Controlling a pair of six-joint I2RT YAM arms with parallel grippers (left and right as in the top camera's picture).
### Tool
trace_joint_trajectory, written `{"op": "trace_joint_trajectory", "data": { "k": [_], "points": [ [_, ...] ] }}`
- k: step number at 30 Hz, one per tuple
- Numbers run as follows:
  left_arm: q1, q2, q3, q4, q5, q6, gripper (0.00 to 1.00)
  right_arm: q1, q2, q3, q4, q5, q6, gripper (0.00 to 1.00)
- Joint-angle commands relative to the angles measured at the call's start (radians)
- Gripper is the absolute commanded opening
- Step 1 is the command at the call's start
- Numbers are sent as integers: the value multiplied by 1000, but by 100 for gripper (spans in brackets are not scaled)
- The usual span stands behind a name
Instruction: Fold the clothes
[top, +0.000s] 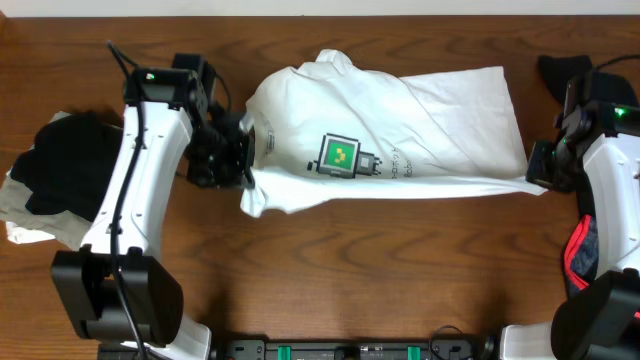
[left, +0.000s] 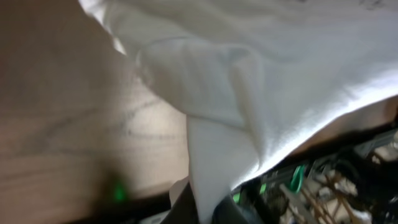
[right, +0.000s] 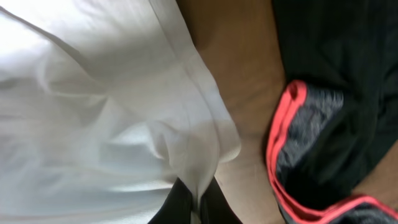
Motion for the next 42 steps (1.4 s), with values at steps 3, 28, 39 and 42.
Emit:
{"op": "trace_joint_trajectory", "data": {
  "k": [3,28,39,42],
  "points": [
    [0,-10,-63,-56,-4,29,6,-10,-7,-22,-21,43,26,1],
    [-167,-36,-378,-70,-1,-28,6,-30,-7,-277,-29,9,153,2],
    [-166,-48,-471,88,-2,-118,6,-44,-7,-290,17,26,184,1],
    [-165,-48,-448,122,-2,-118,6,-44,-7,-290,53,16,183,1]
  ]
}}
